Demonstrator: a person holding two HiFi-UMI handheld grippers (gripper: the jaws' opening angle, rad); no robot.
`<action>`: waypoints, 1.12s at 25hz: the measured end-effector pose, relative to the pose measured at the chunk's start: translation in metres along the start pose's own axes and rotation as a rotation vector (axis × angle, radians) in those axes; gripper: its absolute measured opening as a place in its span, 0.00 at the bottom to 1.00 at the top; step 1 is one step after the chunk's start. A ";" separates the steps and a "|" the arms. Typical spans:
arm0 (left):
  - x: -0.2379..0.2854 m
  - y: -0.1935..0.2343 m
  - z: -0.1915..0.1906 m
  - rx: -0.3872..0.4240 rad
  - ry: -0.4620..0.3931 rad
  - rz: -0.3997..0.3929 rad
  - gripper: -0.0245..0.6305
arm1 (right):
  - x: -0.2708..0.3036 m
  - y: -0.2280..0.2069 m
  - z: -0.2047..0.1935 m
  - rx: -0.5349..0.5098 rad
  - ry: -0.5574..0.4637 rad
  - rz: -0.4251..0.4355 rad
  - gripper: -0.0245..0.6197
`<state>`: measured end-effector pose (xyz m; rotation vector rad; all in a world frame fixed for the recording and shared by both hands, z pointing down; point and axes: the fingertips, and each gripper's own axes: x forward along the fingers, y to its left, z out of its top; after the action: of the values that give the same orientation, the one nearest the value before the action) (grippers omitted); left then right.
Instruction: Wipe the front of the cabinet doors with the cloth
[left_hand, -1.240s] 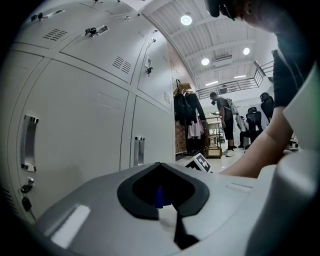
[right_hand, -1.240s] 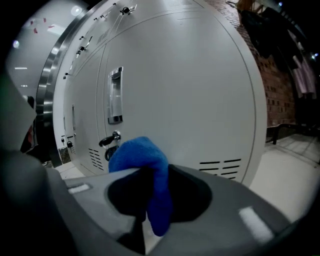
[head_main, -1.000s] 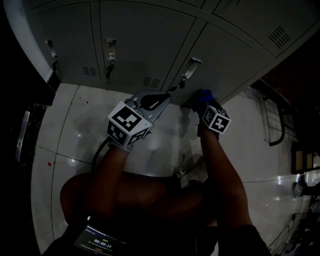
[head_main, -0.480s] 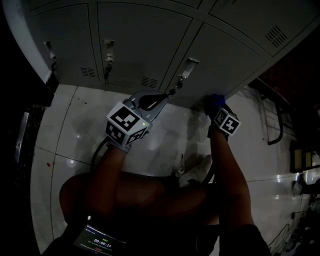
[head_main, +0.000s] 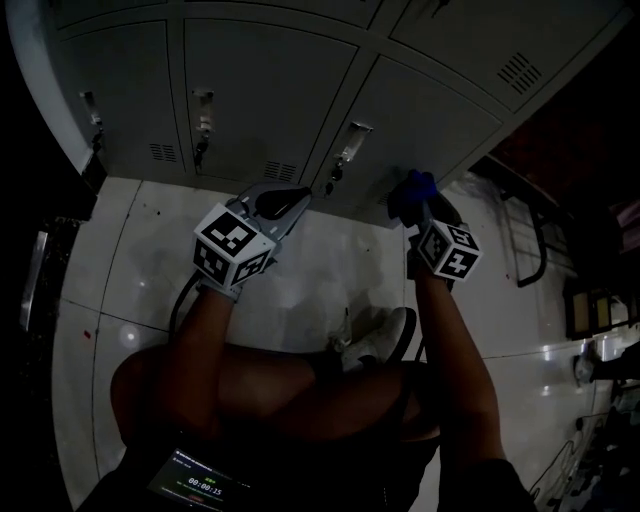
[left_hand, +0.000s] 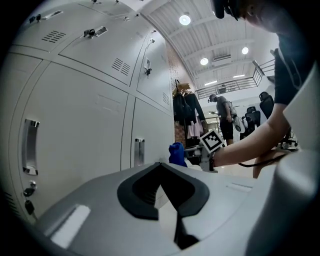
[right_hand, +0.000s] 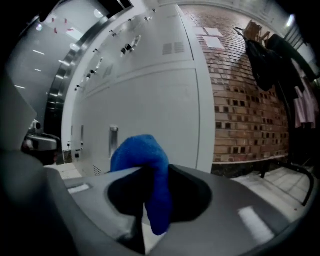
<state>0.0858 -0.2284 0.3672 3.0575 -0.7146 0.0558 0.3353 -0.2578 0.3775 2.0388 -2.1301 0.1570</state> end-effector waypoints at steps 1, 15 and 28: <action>-0.002 0.000 0.003 0.001 -0.011 0.003 0.04 | -0.009 0.013 0.012 -0.015 -0.024 0.034 0.16; 0.000 -0.014 0.004 0.042 -0.011 -0.017 0.04 | -0.061 0.144 0.017 -0.047 -0.122 0.415 0.16; -0.002 -0.024 -0.005 0.039 -0.005 -0.015 0.04 | -0.064 0.164 0.010 -0.041 -0.123 0.510 0.16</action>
<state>0.0941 -0.2057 0.3725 3.1012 -0.6987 0.0623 0.1735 -0.1895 0.3636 1.4755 -2.6640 0.0571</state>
